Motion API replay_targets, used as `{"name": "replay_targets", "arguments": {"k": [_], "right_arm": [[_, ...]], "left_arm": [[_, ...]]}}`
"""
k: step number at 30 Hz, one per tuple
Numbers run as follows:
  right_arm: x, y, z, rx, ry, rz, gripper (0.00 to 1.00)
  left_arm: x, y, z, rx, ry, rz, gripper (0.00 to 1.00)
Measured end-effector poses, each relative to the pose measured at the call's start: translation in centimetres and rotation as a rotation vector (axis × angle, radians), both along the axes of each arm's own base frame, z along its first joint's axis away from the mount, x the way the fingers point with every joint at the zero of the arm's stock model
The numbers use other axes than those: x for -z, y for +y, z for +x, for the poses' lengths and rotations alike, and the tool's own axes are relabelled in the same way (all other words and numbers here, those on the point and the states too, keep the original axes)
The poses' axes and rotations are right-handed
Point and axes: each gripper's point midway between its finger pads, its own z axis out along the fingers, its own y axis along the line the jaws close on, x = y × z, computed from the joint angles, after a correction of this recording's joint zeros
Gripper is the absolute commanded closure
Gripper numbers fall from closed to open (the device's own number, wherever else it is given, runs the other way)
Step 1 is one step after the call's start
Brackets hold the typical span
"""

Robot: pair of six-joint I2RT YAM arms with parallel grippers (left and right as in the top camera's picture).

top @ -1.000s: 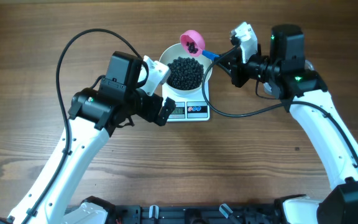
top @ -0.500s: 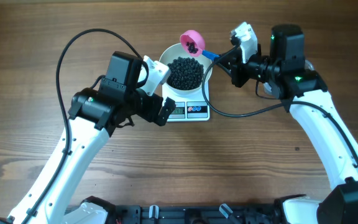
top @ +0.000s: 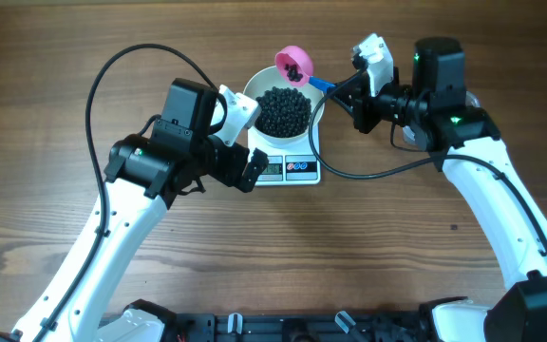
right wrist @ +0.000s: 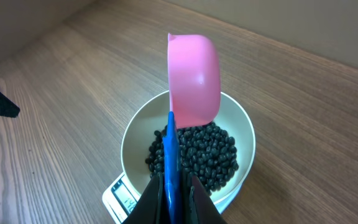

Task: Scoop item into bowl and weigh 150g on scale
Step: 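Tilt the scoop over the bowl to pour beans in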

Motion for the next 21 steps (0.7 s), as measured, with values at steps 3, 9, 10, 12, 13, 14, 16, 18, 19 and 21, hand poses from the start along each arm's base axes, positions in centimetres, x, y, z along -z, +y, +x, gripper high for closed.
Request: {"name": "replay_targets", "arguments": {"k": [3,9,10,12,13,14,16,18,19,21], "right_arm": [[0.00,0.00,0.00,0.000,0.000,0.000,0.96],[0.01,-0.01,0.00,-0.009,-0.013,-0.010,0.96],[0.01,-0.01,0.00,-0.013,-0.018,-0.013,0.96],[0.03,0.00,-0.02,-0.023,-0.032,-0.024,0.96],[0.05,-0.01,-0.03,-0.030,-0.041,-0.031,0.96],[0.14,-0.03,-0.10,-0.039,-0.049,-0.042,0.96],[0.52,-0.07,-0.40,-0.072,-0.071,-0.077,0.96],[0.68,-0.03,-0.56,-0.098,-0.096,-0.103,0.96],[0.68,-0.03,-0.56,-0.106,-0.107,-0.111,0.96],[0.72,-0.04,-0.59,-0.119,-0.123,-0.124,0.96]], "left_arm": [[0.00,0.00,0.00,0.000,0.000,0.000,0.00],[0.00,0.00,0.00,0.000,0.000,0.000,0.00],[0.00,0.00,0.00,0.000,0.000,0.000,0.00],[0.00,0.00,0.00,0.000,0.000,0.000,0.00],[0.00,0.00,0.00,0.000,0.000,0.000,0.00],[0.00,-0.01,0.00,0.000,0.000,0.000,0.00],[0.00,0.00,0.00,0.000,0.000,0.000,0.00],[-0.01,-0.01,0.00,0.000,0.000,0.000,0.00],[0.00,0.00,0.00,0.000,0.000,0.000,0.00],[0.00,0.00,0.00,0.000,0.000,0.000,0.00]]}}
